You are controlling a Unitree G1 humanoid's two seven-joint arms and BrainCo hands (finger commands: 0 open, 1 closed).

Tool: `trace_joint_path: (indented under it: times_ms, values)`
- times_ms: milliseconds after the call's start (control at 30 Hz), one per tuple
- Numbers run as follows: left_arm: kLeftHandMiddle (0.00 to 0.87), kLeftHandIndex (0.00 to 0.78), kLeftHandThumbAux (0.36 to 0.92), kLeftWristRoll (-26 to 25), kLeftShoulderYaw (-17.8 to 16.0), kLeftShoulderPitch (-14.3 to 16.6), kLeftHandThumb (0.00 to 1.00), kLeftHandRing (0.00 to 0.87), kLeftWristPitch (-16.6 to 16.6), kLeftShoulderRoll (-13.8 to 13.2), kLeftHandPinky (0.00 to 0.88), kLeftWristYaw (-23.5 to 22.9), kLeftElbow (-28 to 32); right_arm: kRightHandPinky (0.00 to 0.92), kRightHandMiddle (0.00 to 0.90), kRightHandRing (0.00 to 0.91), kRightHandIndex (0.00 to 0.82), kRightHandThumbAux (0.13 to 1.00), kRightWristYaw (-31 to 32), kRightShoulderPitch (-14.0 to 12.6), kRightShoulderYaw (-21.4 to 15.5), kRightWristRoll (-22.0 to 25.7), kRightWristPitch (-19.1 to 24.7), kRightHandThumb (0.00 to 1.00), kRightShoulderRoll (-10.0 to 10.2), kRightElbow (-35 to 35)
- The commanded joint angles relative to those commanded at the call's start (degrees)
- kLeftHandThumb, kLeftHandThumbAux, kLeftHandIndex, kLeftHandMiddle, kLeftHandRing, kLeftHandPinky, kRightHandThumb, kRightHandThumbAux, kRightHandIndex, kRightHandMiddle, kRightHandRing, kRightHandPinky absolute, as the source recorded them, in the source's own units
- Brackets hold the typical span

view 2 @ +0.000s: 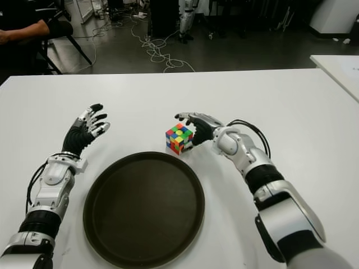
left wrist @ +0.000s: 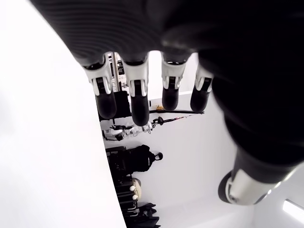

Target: Pick up the Rubik's Cube and put it in the plate

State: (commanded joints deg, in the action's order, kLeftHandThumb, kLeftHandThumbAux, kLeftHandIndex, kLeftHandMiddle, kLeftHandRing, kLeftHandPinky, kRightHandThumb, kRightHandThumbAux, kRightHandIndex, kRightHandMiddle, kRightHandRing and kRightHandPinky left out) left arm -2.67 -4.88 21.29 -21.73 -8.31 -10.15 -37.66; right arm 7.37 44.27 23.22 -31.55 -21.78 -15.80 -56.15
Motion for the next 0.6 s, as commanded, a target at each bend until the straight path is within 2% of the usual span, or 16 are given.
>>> trace_joint_path:
  times_ms: [333, 600]
  values:
    - [0.096, 0.055, 0.677, -0.1, -0.2, 0.2, 0.18, 0.113, 0.6, 0.2, 0.128, 0.4, -0.1, 0.226, 0.174, 0.196, 0.137, 0.832, -1.4, 0.7, -0.2, 0.5, -0.3, 0.0, 0.2, -2.2]
    - [0.105, 0.06, 0.694, -0.1, -0.2, 0.3, 0.19, 0.118, -0.4, 0.0, 0.125, 0.2, -0.8, 0.244, 0.189, 0.208, 0.15, 0.838, -2.1, 1.2, -0.4, 1.1, -1.6, 0.0, 0.5, -4.7]
